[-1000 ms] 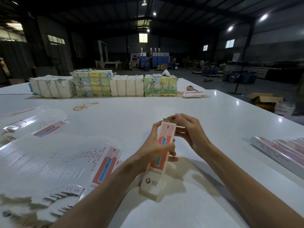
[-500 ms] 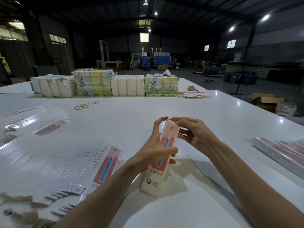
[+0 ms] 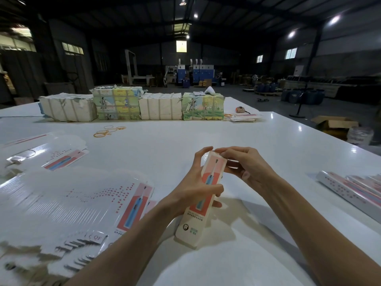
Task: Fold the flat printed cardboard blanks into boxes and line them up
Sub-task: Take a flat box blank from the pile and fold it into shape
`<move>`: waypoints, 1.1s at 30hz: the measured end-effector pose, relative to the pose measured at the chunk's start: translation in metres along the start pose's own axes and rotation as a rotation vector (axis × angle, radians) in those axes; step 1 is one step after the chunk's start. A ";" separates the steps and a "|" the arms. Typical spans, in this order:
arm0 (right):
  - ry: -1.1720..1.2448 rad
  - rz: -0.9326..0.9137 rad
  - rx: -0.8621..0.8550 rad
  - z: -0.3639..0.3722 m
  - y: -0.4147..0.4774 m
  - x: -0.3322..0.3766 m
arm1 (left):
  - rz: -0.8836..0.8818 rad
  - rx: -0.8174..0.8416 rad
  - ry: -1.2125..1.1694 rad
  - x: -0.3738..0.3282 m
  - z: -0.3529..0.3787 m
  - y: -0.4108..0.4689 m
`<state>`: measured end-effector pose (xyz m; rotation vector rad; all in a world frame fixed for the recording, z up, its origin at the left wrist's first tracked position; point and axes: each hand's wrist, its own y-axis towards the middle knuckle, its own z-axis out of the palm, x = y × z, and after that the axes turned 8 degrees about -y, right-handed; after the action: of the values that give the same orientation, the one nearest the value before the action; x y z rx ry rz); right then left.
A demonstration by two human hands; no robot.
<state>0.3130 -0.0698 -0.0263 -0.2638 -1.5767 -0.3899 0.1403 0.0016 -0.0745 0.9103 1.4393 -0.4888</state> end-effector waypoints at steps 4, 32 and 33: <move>0.000 -0.045 0.053 0.003 -0.002 0.002 | -0.049 -0.060 -0.012 -0.002 -0.001 0.002; -0.248 -0.245 0.051 0.018 -0.002 -0.030 | -0.085 -0.364 -0.275 0.000 -0.012 0.003; -0.343 -0.269 0.007 0.021 -0.001 -0.031 | -0.100 -0.366 -0.301 0.000 -0.011 0.003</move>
<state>0.2947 -0.0600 -0.0580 -0.1157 -1.9595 -0.5701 0.1357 0.0113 -0.0728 0.4526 1.2475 -0.3993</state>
